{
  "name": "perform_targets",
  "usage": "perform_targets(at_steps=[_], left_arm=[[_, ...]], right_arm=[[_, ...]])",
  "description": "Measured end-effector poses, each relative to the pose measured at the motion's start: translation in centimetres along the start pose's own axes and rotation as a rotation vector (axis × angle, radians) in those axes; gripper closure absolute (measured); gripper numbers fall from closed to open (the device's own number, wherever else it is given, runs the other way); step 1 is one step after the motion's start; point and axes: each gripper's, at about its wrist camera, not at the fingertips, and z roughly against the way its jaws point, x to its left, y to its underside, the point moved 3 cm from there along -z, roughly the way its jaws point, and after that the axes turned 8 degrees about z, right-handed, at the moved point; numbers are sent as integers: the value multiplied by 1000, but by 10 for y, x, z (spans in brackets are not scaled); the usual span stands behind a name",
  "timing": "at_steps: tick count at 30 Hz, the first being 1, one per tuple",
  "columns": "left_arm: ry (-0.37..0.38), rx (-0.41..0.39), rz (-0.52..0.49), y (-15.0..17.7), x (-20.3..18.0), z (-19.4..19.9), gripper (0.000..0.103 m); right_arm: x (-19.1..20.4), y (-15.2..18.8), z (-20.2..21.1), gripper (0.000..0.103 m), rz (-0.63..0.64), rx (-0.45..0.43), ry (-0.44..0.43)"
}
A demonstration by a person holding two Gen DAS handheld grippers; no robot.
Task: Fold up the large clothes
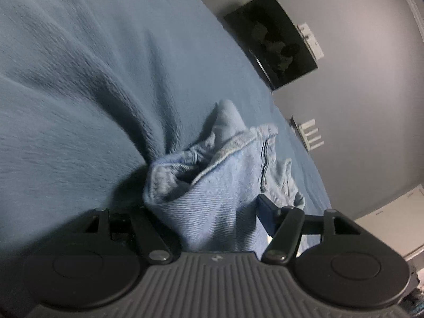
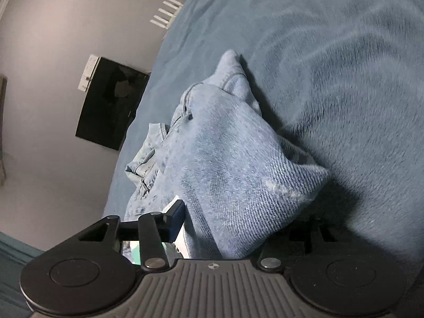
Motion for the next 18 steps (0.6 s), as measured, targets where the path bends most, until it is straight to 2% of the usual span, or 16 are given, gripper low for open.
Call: perform_targets(at_steps=[1, 2, 3, 6, 10, 11, 12, 16, 18], left_arm=[[-6, 10, -15, 1, 0, -4, 40], [-12, 14, -32, 2, -1, -5, 47], [-14, 20, -42, 4, -3, -7, 70], [-15, 34, -61, 10, -15, -2, 78], [19, 97, -77, 21, -33, 18, 81], [27, 115, -86, 23, -36, 22, 88], [34, 140, -92, 26, -37, 24, 88], [-47, 167, -73, 29, -26, 17, 87], [-64, 166, -44, 26, -17, 13, 83]], right_arm=[[-7, -1, 0, 51, -20, 2, -10], [-9, -1, -1, 54, -42, -5, -23], [-9, -4, -1, 64, -52, -16, -36], [-2, -17, -3, 70, -4, -48, -41], [-5, -36, -8, 72, -16, -89, -44], [-9, -40, -9, 72, -25, -96, -44], [-11, -44, -11, 72, -30, -99, -43], [-18, -44, -17, 71, -44, -104, -18], [-17, -39, -18, 69, -44, -107, -15]])
